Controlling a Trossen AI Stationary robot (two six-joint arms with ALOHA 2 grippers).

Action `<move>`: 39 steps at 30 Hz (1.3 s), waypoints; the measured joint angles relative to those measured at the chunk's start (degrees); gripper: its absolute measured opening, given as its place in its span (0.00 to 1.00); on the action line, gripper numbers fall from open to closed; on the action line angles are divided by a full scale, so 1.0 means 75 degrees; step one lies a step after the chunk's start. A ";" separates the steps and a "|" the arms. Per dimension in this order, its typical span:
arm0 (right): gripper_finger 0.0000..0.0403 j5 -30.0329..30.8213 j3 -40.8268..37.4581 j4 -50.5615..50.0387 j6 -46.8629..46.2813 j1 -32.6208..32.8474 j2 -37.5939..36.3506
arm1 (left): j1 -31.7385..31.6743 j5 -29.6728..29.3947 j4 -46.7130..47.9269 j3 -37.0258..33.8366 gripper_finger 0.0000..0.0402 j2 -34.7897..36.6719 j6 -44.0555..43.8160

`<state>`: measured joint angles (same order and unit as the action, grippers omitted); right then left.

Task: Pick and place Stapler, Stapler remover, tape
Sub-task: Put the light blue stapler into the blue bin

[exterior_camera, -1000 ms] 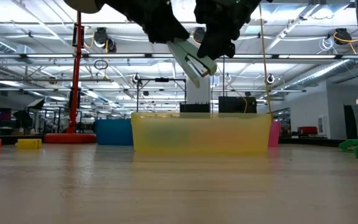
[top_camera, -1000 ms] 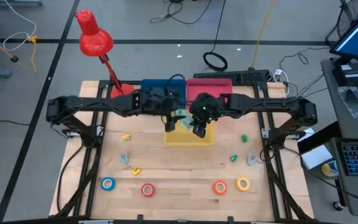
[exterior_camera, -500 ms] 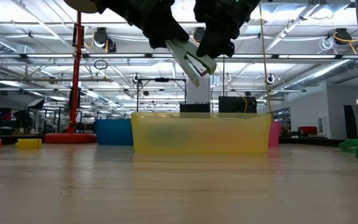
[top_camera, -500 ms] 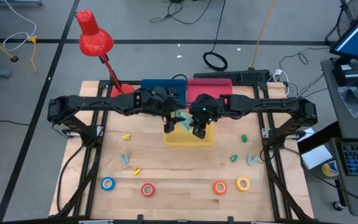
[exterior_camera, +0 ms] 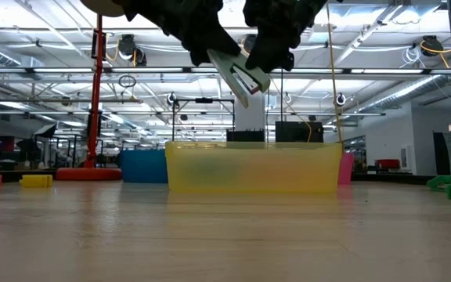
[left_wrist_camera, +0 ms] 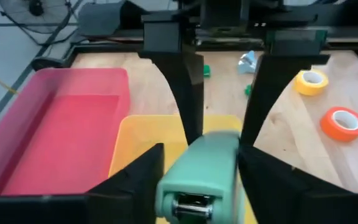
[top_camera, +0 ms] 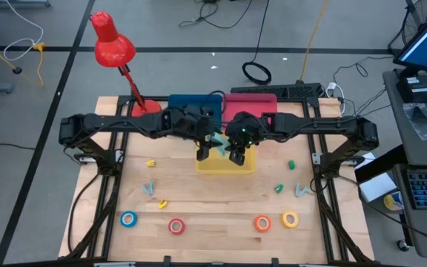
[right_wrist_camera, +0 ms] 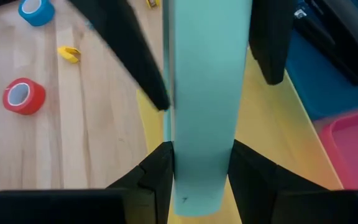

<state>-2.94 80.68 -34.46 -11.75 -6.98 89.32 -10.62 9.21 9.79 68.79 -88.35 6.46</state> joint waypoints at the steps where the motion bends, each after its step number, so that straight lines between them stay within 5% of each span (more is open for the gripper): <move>1: 0.30 -0.0010 0.0000 0.0011 0.0002 0.0000 0.0000 | -0.0005 0.0104 0.0005 0.0001 0.45 0.0006 0.0006; 5: 0.30 -0.0022 0.0000 -0.0041 0.0120 0.0015 0.0000 | -0.0010 0.0364 0.0106 0.0001 0.33 0.0008 0.0013; 21: 0.35 0.0020 0.0000 0.0003 -0.0202 -0.0004 0.0000 | -0.0276 0.0730 0.0189 0.0003 0.32 0.0011 -0.0317; 35: 0.51 -0.0012 0.0006 0.0011 -0.0219 -0.0009 -0.0017 | -0.0417 0.0223 0.1718 -0.0013 0.32 0.0260 -0.0458; 39: 0.54 -0.0017 0.0006 -0.0008 -0.0179 -0.0009 -0.0015 | -0.0626 -0.0474 0.2277 -0.0012 0.32 0.0641 -0.0367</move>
<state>-3.07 80.73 -34.51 -13.09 -7.05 89.21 -15.31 5.66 26.86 68.71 -83.55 3.71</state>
